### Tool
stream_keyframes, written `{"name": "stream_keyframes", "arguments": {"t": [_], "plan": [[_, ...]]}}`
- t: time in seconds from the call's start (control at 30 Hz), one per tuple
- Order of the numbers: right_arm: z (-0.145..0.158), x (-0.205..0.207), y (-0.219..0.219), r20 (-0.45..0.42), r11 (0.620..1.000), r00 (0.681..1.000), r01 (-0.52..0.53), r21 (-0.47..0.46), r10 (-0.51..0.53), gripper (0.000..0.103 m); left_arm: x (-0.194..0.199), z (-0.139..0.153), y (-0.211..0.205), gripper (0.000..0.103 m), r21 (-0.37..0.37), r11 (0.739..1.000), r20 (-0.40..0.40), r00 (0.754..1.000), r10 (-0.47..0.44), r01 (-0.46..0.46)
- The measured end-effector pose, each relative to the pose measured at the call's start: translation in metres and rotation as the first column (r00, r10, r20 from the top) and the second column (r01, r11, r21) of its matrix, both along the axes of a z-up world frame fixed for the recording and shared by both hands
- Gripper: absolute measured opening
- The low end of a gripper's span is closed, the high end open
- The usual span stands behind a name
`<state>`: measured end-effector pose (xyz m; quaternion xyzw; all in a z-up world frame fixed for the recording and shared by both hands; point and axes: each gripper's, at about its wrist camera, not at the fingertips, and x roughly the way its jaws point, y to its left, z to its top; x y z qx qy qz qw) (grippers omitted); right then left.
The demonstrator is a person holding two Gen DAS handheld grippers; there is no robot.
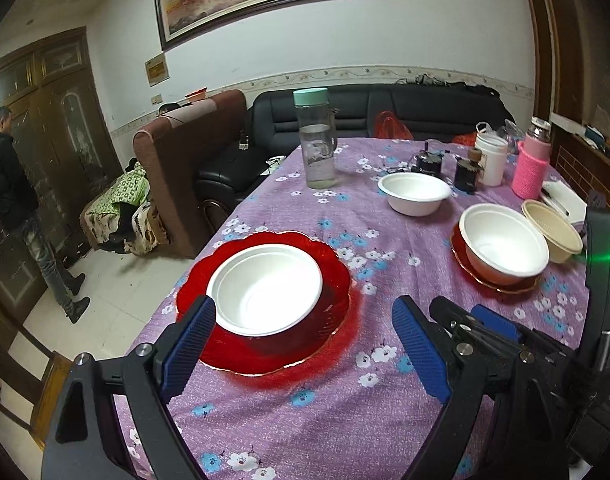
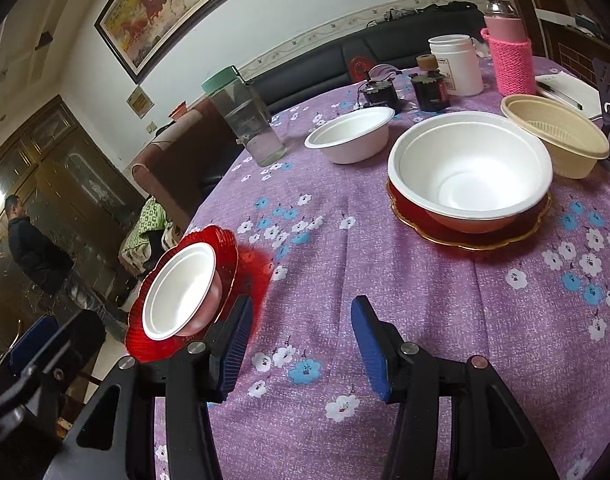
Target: Organize plates and bowls
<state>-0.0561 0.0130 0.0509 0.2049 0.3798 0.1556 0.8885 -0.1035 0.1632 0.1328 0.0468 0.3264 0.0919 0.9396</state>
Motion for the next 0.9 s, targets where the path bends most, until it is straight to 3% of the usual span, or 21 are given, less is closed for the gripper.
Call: {"name": "stream_keyframes", "arguments": {"t": [0.9], "plan": [[-0.020,0.012,-0.030,-0.057,0.998,0.997,0.057,0.029,-0.056,0.055,0.017,-0.023,-0.016,0.089,0.028,0.999,-0.099,0.995,-0.023,0.026]]}}
